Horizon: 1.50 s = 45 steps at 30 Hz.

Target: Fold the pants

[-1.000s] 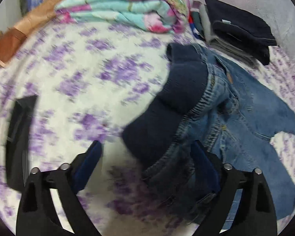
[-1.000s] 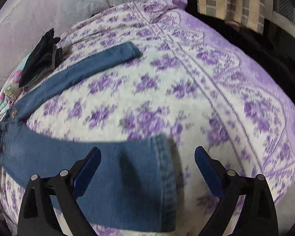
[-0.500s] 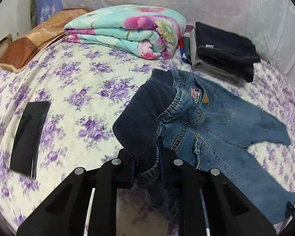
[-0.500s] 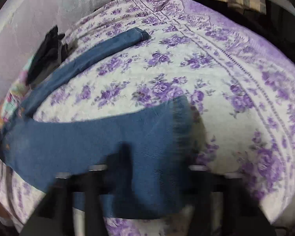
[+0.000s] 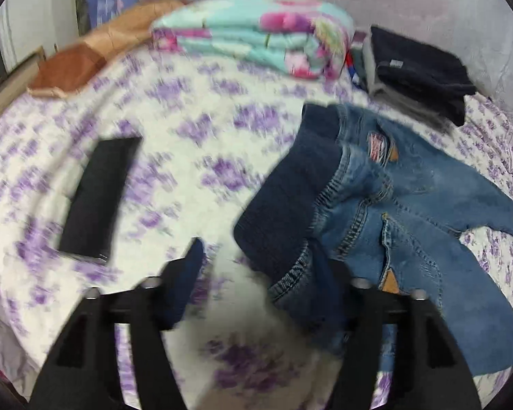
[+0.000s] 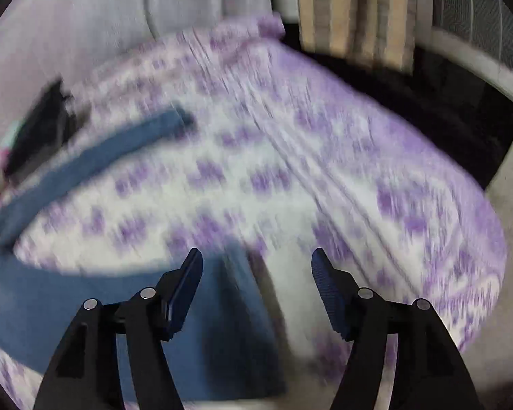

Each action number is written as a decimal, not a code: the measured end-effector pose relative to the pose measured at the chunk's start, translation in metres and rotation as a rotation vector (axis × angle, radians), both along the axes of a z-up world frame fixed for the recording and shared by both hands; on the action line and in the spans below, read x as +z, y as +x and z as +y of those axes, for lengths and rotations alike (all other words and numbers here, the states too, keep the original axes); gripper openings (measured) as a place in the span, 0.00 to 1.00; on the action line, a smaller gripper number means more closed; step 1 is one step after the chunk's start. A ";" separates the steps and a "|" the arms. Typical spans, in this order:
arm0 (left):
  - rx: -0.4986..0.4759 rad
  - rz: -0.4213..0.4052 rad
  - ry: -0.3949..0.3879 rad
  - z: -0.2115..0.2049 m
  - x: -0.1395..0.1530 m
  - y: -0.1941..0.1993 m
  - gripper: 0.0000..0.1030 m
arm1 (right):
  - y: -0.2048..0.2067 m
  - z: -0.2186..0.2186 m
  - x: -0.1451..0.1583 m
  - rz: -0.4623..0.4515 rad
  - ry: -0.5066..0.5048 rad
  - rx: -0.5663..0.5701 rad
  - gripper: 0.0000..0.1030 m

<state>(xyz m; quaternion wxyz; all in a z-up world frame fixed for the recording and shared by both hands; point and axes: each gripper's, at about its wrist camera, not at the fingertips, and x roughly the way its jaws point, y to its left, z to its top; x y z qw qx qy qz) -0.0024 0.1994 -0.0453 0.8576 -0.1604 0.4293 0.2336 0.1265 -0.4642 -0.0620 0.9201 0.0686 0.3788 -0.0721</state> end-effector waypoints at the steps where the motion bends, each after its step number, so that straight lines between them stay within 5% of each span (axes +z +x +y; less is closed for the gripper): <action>1: 0.006 -0.017 0.031 -0.002 0.009 -0.004 0.66 | 0.007 0.008 0.008 -0.036 0.015 0.030 0.65; 3: 0.031 -0.076 0.121 -0.007 0.031 -0.007 0.68 | 0.032 0.036 0.021 -0.088 0.057 0.138 0.65; 7: -0.108 -0.182 0.142 -0.029 0.057 0.033 0.70 | 0.097 0.125 0.031 -0.122 0.138 0.427 0.63; 11: -0.259 -0.226 0.092 -0.057 0.052 0.099 0.70 | 0.157 0.225 0.016 0.007 0.259 0.639 0.36; 15: -0.286 -0.116 -0.052 -0.066 0.012 0.171 0.70 | 0.186 0.320 -0.016 0.176 0.347 0.839 0.30; 18: -0.239 0.010 -0.018 -0.059 -0.024 0.198 0.70 | 0.193 0.360 -0.050 0.305 0.263 0.942 0.39; 20: -0.216 0.071 0.059 -0.050 -0.042 0.202 0.61 | 0.196 0.355 -0.057 0.305 0.250 0.989 0.30; 23: -0.278 0.056 0.088 -0.039 -0.046 0.198 0.60 | 0.211 0.296 -0.048 0.289 0.230 0.934 0.25; 25: -0.304 0.070 0.103 -0.032 -0.045 0.199 0.56 | 0.231 0.228 -0.048 0.265 0.179 0.782 0.26; 27: -0.322 0.055 0.057 -0.025 -0.042 0.198 0.56 | 0.253 0.156 -0.054 0.265 0.249 0.668 0.00; 29: -0.320 0.047 0.035 -0.023 -0.038 0.197 0.55 | 0.268 0.101 -0.057 0.263 0.292 0.488 0.00; 30: -0.302 0.042 0.036 -0.025 -0.031 0.195 0.54 | 0.269 0.084 -0.049 0.240 0.279 0.393 0.01; 31: -0.289 0.034 0.049 -0.034 -0.024 0.197 0.55 | 0.265 0.081 -0.039 0.216 0.220 0.322 0.14; 34: -0.313 -0.086 0.206 -0.062 0.012 0.199 0.83 | 0.256 0.122 -0.008 0.112 0.208 0.415 0.71; 36: -0.335 -0.096 0.228 -0.070 0.023 0.214 0.88 | 0.250 0.180 0.006 0.075 0.223 0.583 0.72; 39: -0.275 -0.035 0.092 -0.051 0.016 0.251 0.88 | 0.252 0.257 0.004 0.117 0.194 0.765 0.80; 42: -0.170 0.065 0.048 -0.021 -0.010 0.273 0.88 | 0.260 0.292 -0.023 0.218 0.093 0.797 0.81; 44: -0.129 0.115 0.051 -0.003 -0.026 0.275 0.89 | 0.268 0.287 -0.039 0.261 -0.014 0.767 0.81; 45: -0.127 0.114 -0.014 0.012 -0.032 0.272 0.90 | 0.271 0.270 -0.042 0.243 -0.034 0.758 0.81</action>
